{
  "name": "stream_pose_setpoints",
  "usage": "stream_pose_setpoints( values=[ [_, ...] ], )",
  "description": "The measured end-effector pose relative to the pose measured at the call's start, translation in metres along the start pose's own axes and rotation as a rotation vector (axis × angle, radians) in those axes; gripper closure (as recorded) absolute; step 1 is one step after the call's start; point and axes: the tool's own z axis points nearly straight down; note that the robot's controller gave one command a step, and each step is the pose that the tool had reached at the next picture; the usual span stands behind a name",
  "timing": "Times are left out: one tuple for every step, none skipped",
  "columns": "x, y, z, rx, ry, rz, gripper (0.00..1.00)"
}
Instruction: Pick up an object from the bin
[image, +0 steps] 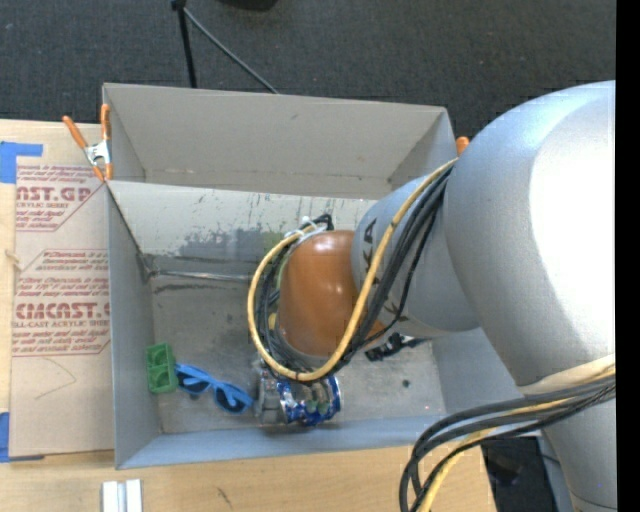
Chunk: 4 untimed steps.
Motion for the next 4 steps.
stream_pose_setpoints(
  values=[
    [-0.023,0.079,-0.163,-0.003,-0.011,-0.039,1.0],
    [-0.021,0.077,-0.158,0.001,-0.003,-0.036,0.0],
    [-0.015,0.077,-0.021,0.004,0.007,0.061,0.0],
    [-0.018,0.078,-0.026,0.001,0.0,0.061,1.0]
  ],
)
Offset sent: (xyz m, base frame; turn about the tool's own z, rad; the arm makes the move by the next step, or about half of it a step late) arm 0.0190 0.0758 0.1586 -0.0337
